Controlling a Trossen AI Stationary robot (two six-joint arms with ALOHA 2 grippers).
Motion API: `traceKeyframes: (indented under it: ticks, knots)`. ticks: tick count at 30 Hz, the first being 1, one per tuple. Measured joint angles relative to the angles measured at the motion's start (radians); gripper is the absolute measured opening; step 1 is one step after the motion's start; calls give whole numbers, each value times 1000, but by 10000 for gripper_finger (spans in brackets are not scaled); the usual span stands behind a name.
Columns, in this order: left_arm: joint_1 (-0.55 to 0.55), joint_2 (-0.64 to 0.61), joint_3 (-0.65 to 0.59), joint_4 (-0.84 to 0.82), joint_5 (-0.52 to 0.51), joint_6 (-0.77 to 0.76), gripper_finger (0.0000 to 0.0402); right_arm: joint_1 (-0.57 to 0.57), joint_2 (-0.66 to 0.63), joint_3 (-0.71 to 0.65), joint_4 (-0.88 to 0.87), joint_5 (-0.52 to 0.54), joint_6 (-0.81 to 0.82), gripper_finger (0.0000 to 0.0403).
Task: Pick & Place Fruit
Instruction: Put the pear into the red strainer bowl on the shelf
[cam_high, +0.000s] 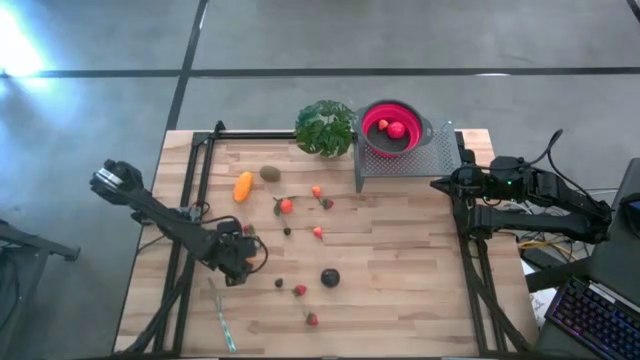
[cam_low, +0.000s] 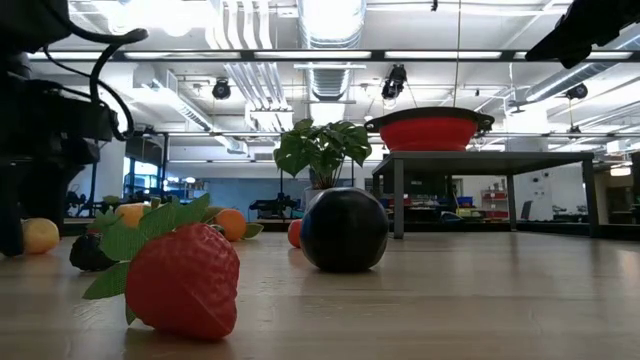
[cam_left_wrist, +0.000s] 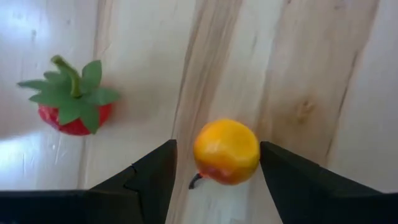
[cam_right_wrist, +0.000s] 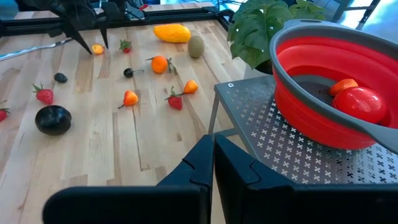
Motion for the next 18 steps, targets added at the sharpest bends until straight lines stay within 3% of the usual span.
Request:
traceKeyframes:
  ticks: [4,14,18]
  knots:
    - [0,0,-3,21,-1,43,221,0,0,0,0,0,0,8]
    - [0,0,-3,43,20,67,143,0,0,0,0,0,0,8]
    - [0,0,-3,44,27,65,134,0,0,0,0,0,0,8]
